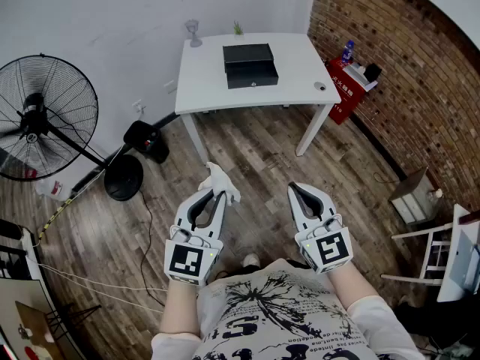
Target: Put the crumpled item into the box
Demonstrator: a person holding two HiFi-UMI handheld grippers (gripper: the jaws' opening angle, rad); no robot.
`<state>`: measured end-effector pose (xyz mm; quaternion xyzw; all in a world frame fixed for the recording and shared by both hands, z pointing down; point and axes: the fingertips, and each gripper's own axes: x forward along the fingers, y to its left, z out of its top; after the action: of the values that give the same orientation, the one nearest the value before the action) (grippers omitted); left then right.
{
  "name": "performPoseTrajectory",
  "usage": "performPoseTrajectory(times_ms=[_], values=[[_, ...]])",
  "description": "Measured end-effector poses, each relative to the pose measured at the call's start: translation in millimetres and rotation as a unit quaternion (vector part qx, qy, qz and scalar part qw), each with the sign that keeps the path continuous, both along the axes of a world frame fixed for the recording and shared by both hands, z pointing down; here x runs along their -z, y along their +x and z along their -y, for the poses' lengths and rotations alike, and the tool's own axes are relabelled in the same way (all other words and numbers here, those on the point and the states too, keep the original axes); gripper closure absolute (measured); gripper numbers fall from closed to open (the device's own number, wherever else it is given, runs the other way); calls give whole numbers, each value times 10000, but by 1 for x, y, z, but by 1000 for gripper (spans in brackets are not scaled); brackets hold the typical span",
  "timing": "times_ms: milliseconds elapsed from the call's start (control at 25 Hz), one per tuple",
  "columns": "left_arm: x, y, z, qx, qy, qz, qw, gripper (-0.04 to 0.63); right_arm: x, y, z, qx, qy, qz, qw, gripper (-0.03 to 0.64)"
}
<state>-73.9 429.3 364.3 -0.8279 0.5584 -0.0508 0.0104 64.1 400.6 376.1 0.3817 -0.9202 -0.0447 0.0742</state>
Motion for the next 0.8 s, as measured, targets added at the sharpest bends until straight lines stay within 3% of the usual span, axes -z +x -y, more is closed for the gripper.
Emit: performPoseTrajectory(times_ms=[80,440,640,800], values=[[-4,-2,1,-45,-109,112,9999,535,-1,-3,2,6,24,1,10000,603],[1,-18,17,-108,3,-65,9999,535,-5,-19,13,-34,-76,-295,9995,603],[-2,-18,30,-170,-21,-164,9997,535,1,-20,30,-180,19,-49,9998,603],[-14,-19,50,-160,-146,-214,9995,535,-9,-20,51,-189,-79,-149,9997,603]])
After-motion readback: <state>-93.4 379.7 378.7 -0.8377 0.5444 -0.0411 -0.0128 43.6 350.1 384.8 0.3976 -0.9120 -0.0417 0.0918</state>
